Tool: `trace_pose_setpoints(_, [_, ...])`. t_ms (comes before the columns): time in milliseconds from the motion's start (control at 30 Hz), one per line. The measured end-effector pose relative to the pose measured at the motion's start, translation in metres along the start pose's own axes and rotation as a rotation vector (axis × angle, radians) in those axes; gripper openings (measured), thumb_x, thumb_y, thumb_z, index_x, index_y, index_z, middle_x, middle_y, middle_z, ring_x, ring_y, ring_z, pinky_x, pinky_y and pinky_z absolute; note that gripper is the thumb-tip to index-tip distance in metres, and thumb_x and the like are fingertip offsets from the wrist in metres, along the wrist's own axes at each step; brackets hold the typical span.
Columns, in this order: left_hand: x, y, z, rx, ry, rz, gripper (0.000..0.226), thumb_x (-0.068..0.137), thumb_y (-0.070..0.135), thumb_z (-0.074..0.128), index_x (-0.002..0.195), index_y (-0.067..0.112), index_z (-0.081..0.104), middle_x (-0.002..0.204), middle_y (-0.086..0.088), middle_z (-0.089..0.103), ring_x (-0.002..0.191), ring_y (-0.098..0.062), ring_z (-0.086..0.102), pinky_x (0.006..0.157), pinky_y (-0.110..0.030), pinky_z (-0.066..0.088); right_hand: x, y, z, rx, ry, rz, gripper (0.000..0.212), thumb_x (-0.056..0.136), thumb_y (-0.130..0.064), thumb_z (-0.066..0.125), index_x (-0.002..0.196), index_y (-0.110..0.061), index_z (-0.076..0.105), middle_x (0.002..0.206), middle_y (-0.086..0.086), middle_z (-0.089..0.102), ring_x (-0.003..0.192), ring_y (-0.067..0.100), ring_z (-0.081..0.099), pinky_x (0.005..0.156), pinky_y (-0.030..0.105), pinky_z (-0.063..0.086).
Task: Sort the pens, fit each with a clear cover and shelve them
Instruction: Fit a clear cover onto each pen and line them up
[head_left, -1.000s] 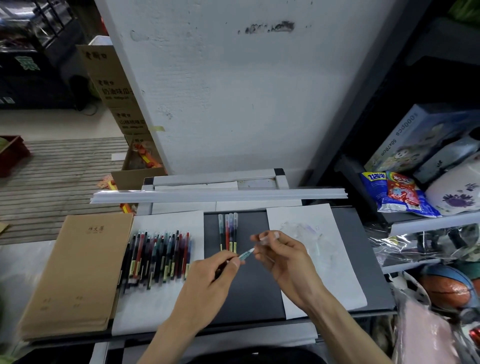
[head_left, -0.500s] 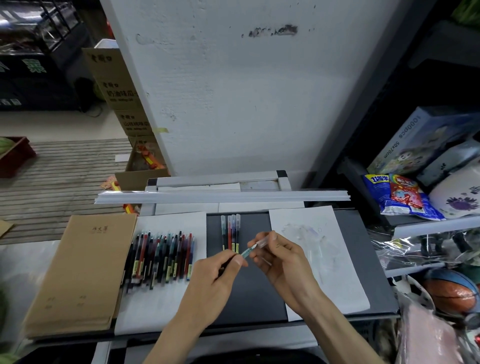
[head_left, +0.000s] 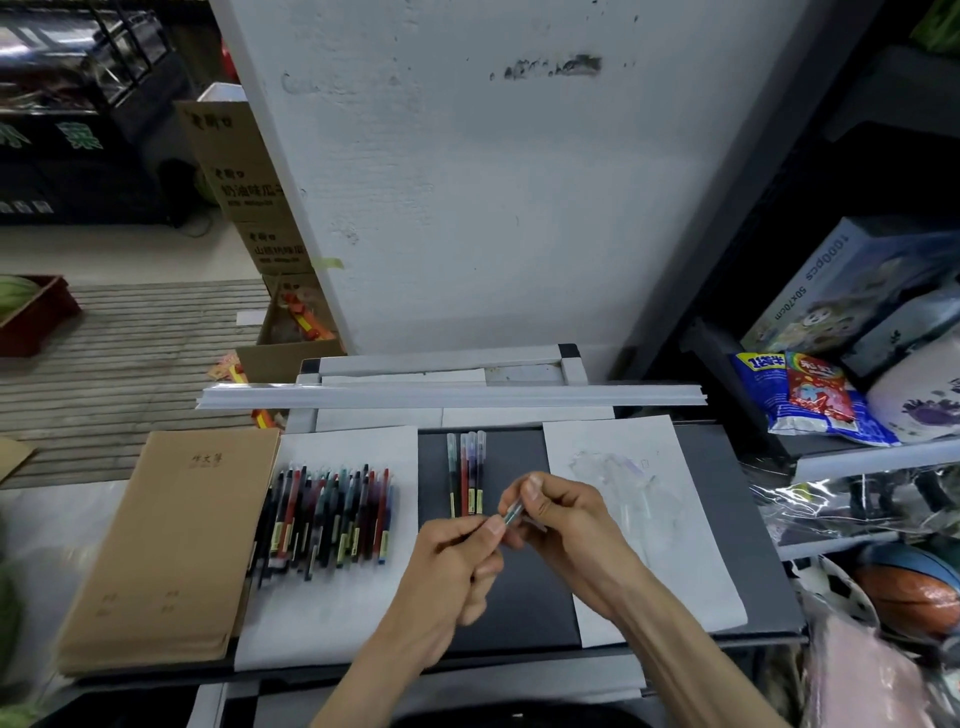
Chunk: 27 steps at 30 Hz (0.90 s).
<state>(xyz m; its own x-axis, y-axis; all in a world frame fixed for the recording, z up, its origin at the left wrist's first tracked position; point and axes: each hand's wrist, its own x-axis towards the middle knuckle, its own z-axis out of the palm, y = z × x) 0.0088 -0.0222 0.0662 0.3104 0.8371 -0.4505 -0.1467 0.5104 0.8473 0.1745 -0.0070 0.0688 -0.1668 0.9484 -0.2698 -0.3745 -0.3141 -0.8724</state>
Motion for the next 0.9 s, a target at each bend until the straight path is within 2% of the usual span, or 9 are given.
trace_pose_setpoints(100, [0.003,-0.008,0.004,-0.108,-0.036,-0.065,0.032,0.105,0.026,0.059,0.091,0.002,0.075,0.064,-0.003,0.039,0.049,-0.013,0.021,0.043,-0.021,0.018,0.004,-0.001,-0.012,-0.129,-0.031,0.073,0.034,0.103,-0.025,0.057,0.094,0.005,0.068,0.083,0.022,0.06,0.071,0.028,0.055,0.075,0.033,0.051])
trace_pose_setpoints(167, [0.013,-0.019,-0.002,-0.043,0.036,-0.031,0.029,0.106,0.023,0.058,0.094,0.005,0.078,0.067,-0.005,0.048,0.051,-0.014,0.03,0.046,-0.026,0.025,0.008,0.008,-0.021,-0.338,0.042,0.129,0.035,0.105,-0.034,0.057,0.099,-0.004,0.073,0.089,0.019,0.07,0.08,0.03,0.067,0.08,0.035,0.051])
trace_pose_setpoints(300, [0.043,-0.042,-0.034,0.215,0.388,-0.007,0.028,0.103,0.013,0.056,0.087,0.013,0.08,0.067,-0.003,0.06,0.06,-0.018,0.049,0.059,-0.035,0.038,0.002,0.03,-0.052,-1.053,0.27,0.137,0.024,0.1,-0.047,0.061,0.1,-0.026,0.072,0.096,-0.01,0.073,0.088,0.008,0.067,0.086,0.032,0.054])
trace_pose_setpoints(400, [0.059,-0.044,-0.059,0.414,0.525,0.007,0.02,0.098,0.017,0.058,0.086,0.015,0.074,0.072,-0.003,0.069,0.065,-0.022,0.057,0.066,-0.04,0.048,-0.011,0.045,-0.073,-1.531,0.367,0.155,0.027,0.099,-0.037,0.057,0.123,-0.026,0.061,0.118,-0.008,0.06,0.108,0.014,0.059,0.079,0.028,0.048])
trace_pose_setpoints(500, [0.078,-0.036,-0.07,0.73,0.556,0.032,0.024,0.099,0.012,0.061,0.076,0.018,0.065,0.07,0.001,0.065,0.062,-0.01,0.055,0.058,-0.023,0.04,-0.015,0.058,-0.085,-1.655,0.34,0.155,0.039,0.096,-0.027,0.056,0.135,-0.025,0.052,0.126,-0.005,0.054,0.114,0.018,0.054,0.083,0.028,0.05])
trace_pose_setpoints(600, [0.102,-0.031,-0.072,0.87,0.55,0.063,0.028,0.095,0.015,0.066,0.068,0.01,0.064,0.069,-0.006,0.067,0.067,-0.024,0.064,0.062,-0.029,0.043,-0.01,0.069,-0.091,-1.697,0.297,0.149,0.042,0.096,-0.02,0.054,0.138,-0.024,0.051,0.128,-0.005,0.054,0.114,0.019,0.055,0.086,0.028,0.052])
trace_pose_setpoints(667, [0.114,-0.027,-0.069,0.933,0.522,0.062,0.029,0.094,0.016,0.069,0.068,0.022,0.058,0.077,-0.005,0.064,0.075,-0.027,0.061,0.07,-0.03,0.044,-0.005,0.075,-0.094,-1.698,0.285,0.168,0.04,0.096,-0.013,0.053,0.134,-0.023,0.053,0.126,-0.005,0.055,0.113,0.017,0.055,0.078,0.025,0.051])
trace_pose_setpoints(767, [0.123,-0.024,-0.065,0.909,0.493,0.052,0.005,0.094,0.014,0.072,0.098,0.017,0.073,0.095,-0.01,0.072,0.095,-0.028,0.069,0.082,-0.024,0.044,0.003,0.08,-0.101,-1.709,0.278,0.187,0.042,0.092,-0.002,0.052,0.129,-0.02,0.057,0.123,-0.006,0.055,0.108,0.016,0.057,0.066,0.022,0.042])
trace_pose_setpoints(900, [0.126,-0.031,-0.064,0.893,0.481,0.028,0.019,0.092,0.007,0.072,0.11,0.008,0.075,0.108,-0.013,0.075,0.11,-0.031,0.07,0.088,-0.024,0.046,0.01,0.08,-0.106,-1.668,0.272,0.173,0.047,0.089,0.006,0.051,0.129,-0.016,0.059,0.123,-0.002,0.057,0.105,0.02,0.059,0.069,0.026,0.047])
